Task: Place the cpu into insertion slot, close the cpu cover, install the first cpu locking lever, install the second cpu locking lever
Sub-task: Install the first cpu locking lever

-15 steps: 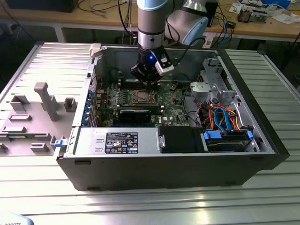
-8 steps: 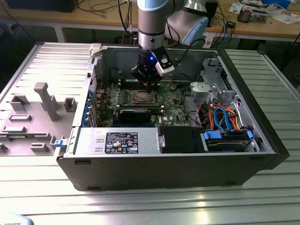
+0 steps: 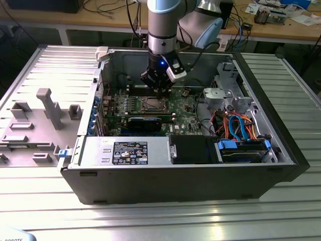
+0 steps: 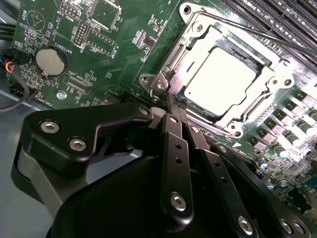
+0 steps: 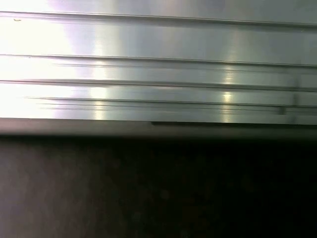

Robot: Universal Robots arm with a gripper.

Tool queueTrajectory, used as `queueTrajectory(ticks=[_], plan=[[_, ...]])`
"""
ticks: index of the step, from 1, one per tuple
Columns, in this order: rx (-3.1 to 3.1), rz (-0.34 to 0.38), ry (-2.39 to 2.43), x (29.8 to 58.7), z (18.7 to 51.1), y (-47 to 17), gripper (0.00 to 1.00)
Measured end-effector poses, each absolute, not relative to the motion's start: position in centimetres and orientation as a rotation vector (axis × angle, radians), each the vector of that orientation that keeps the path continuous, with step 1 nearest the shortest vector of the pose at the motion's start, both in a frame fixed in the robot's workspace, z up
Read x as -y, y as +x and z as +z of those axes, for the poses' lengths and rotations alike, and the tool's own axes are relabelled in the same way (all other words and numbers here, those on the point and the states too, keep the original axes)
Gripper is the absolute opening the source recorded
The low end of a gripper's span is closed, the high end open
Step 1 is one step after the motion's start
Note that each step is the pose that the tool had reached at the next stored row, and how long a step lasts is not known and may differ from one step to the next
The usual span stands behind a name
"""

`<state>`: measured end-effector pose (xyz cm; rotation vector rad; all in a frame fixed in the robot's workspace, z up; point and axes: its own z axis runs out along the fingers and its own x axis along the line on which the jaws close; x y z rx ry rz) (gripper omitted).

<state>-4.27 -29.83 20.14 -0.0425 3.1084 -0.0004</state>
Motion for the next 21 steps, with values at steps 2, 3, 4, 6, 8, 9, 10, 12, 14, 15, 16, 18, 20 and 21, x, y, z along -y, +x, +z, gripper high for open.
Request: queueTrajectory(ticks=[2,3,4,6,8,9,10,12,14,15,16,18,20,21], plan=[[-3.108,0.017,-0.042,29.82,20.13,-4.28,0.11],[-3.108,0.029,-0.042,29.83,20.13,-4.28,0.11],[-3.108,0.033,-0.042,29.82,20.13,-4.28,0.11],[-3.108,0.035,-0.042,29.82,20.16,-4.28,0.11],[-3.108,0.036,-0.042,29.82,20.31,-4.28,0.11],[-3.108,0.036,-0.042,29.82,20.4,-4.28,0.11],[-3.108,0.035,-0.042,29.82,20.53,-4.28,0.11],[-3.108,0.029,-0.042,29.83,20.57,-4.28,0.11],[-3.108,0.024,-0.042,29.82,20.57,-4.28,0.11],[-3.108,0.021,-0.042,29.82,20.58,-4.28,0.11],[-3.109,0.017,-0.042,29.83,20.61,-4.28,0.11],[-3.108,0.011,-0.042,29.83,20.63,-4.28,0.11],[-3.109,0.008,-0.042,29.85,20.63,-4.28,0.11],[-3.108,0.007,-0.042,29.93,20.63,-4.28,0.11]])
